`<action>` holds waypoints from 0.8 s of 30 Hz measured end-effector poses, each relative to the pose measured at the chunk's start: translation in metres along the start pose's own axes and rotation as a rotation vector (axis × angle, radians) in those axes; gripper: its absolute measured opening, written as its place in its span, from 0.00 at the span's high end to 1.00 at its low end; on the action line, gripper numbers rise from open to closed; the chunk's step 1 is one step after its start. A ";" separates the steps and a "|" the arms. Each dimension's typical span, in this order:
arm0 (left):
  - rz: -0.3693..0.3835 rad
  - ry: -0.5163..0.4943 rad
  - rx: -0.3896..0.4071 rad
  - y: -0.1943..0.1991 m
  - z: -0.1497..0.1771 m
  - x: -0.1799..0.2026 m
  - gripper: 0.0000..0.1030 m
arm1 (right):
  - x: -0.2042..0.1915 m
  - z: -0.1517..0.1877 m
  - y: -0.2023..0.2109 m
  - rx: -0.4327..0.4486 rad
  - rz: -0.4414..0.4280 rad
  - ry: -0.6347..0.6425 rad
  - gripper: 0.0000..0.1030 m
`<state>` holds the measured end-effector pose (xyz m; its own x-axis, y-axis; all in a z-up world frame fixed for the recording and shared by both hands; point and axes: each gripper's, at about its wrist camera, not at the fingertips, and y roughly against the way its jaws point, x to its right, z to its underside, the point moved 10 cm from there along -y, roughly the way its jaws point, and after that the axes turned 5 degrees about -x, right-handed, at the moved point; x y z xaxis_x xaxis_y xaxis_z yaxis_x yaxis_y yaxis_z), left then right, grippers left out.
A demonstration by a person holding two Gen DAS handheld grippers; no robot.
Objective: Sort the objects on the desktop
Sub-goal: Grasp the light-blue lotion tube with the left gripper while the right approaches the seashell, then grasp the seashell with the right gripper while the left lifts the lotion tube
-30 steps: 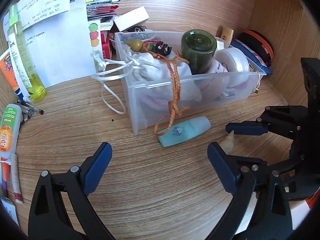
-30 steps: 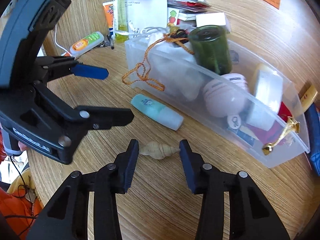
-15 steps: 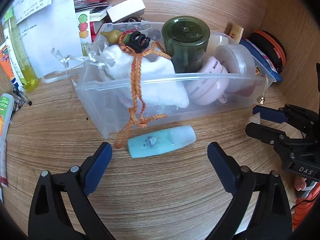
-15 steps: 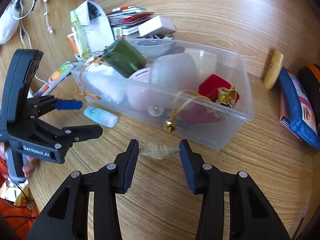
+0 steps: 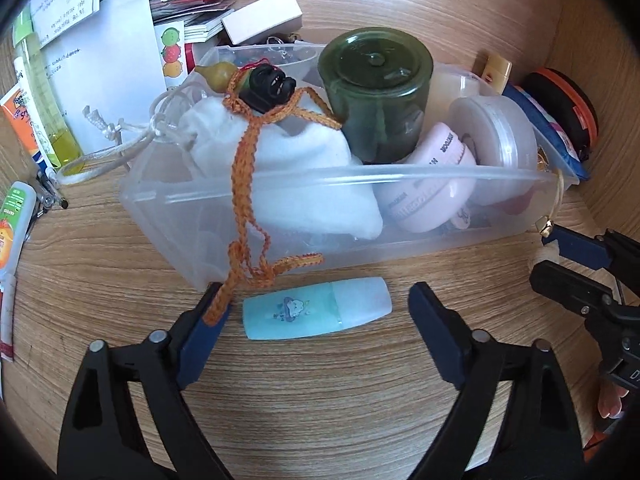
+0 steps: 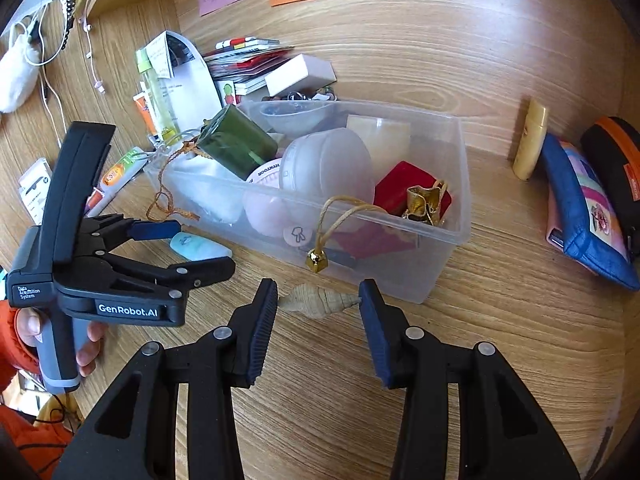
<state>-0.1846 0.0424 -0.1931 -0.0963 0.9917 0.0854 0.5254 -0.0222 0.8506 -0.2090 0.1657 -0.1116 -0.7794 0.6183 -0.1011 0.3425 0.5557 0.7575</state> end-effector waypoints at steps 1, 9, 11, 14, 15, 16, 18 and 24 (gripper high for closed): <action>-0.004 -0.010 0.002 0.000 0.000 -0.001 0.21 | -0.001 0.000 0.001 0.001 0.001 0.004 0.62; -0.034 -0.048 0.013 0.003 0.003 0.004 0.29 | -0.005 0.001 0.000 0.005 -0.001 0.016 0.62; -0.023 -0.044 0.030 0.008 0.004 0.006 0.29 | -0.004 0.001 0.000 0.005 -0.005 0.013 0.62; 0.002 -0.038 0.025 0.013 0.008 0.002 0.29 | -0.004 0.001 0.000 0.007 -0.010 0.011 0.62; 0.005 -0.037 0.025 0.014 0.010 0.000 0.29 | -0.005 0.002 0.000 0.008 -0.010 0.013 0.62; 0.007 -0.040 0.027 0.017 0.012 0.000 0.29 | -0.005 0.002 0.000 0.007 -0.010 0.016 0.62; 0.002 -0.049 0.042 0.022 0.015 -0.002 0.29 | -0.007 0.002 0.001 0.006 -0.011 0.023 0.62; 0.002 -0.082 0.102 0.044 0.017 -0.002 0.29 | -0.016 0.002 0.007 0.024 -0.041 0.043 0.62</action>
<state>-0.1468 0.0413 -0.1652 -0.0282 0.9988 0.0407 0.6089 -0.0151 0.7931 -0.1937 0.1607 -0.1060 -0.8149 0.5704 -0.1032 0.3221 0.5936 0.7375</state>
